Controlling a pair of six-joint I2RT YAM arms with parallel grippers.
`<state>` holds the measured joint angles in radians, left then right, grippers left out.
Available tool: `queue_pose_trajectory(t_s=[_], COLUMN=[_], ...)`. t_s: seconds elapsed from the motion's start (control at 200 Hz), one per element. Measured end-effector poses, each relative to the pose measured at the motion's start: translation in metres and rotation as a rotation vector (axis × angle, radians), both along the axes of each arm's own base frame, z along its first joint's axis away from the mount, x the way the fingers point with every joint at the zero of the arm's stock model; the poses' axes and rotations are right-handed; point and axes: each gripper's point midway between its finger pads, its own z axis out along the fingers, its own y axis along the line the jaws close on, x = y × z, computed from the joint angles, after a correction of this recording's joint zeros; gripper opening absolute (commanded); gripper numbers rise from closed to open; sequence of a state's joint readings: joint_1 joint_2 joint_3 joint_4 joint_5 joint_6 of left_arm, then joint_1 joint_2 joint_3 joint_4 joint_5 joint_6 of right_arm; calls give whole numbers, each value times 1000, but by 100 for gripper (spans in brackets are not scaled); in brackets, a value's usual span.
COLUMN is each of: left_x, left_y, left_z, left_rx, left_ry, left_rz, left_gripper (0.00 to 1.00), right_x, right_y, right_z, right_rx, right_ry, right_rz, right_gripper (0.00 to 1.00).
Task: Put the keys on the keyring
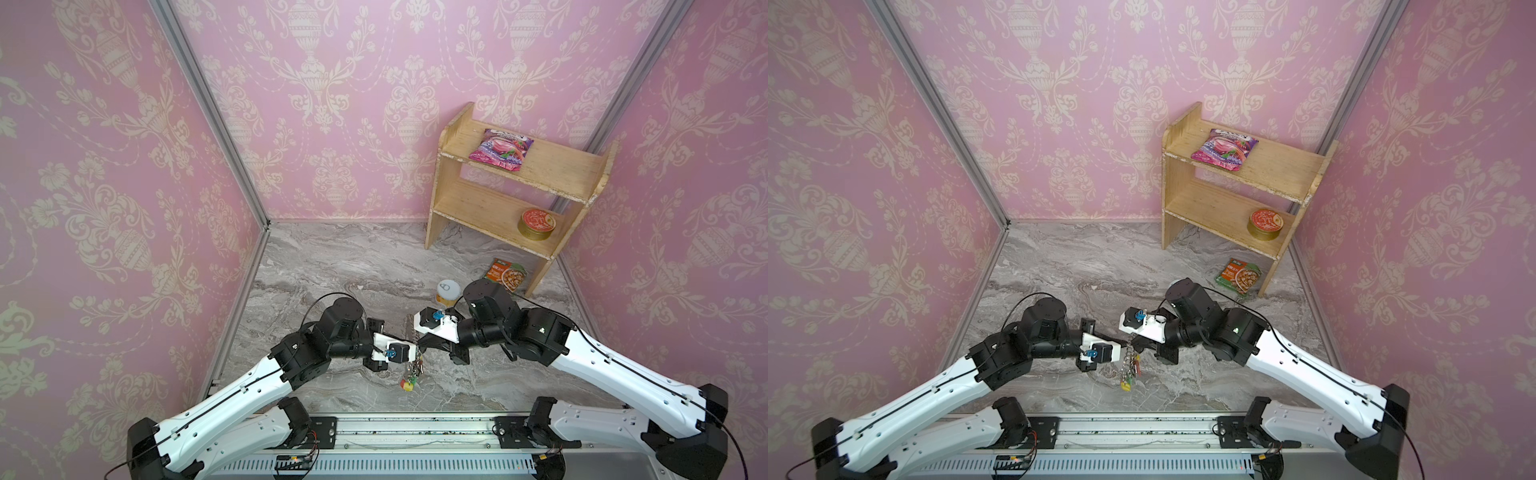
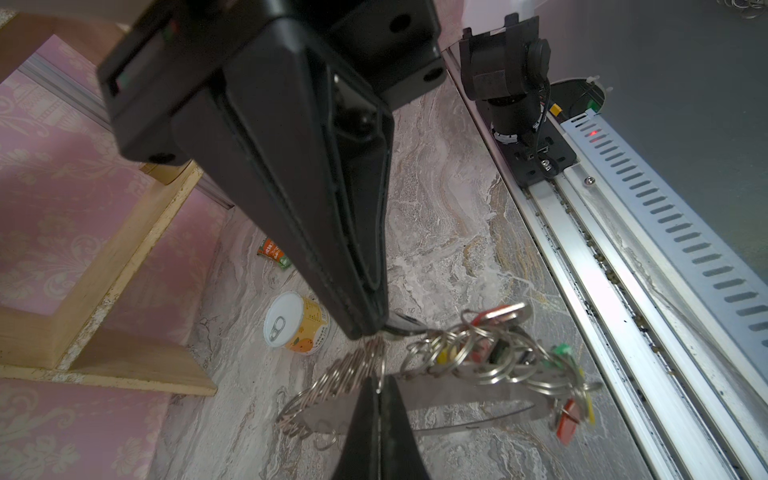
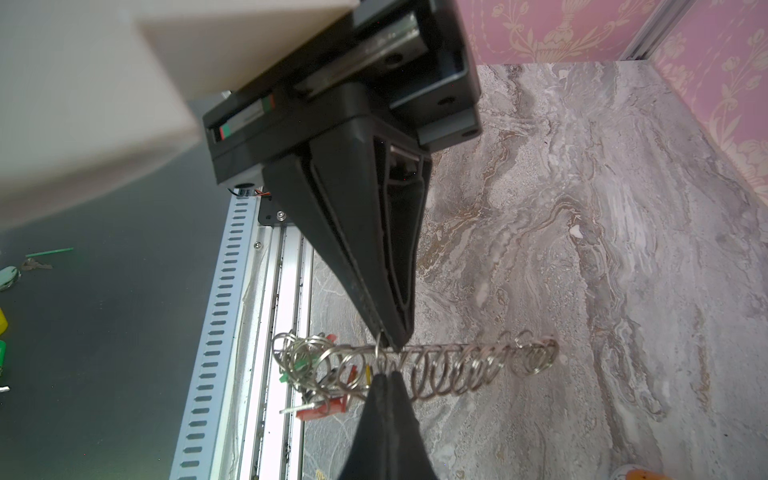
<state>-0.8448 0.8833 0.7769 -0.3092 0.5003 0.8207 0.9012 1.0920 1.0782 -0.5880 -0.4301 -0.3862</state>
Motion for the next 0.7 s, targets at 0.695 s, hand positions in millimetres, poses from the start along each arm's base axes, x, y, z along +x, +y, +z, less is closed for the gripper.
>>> queue_pose_trajectory(t_s=[0.695], left_x=[-1], left_y=[-3], left_z=[-5], left_rx=[26], left_ry=[58], left_rz=[-6], left_gripper=[0], right_x=[-5], right_y=[0], right_z=[0], right_rx=[1], right_ry=[2], right_rz=[27], right_gripper=[0])
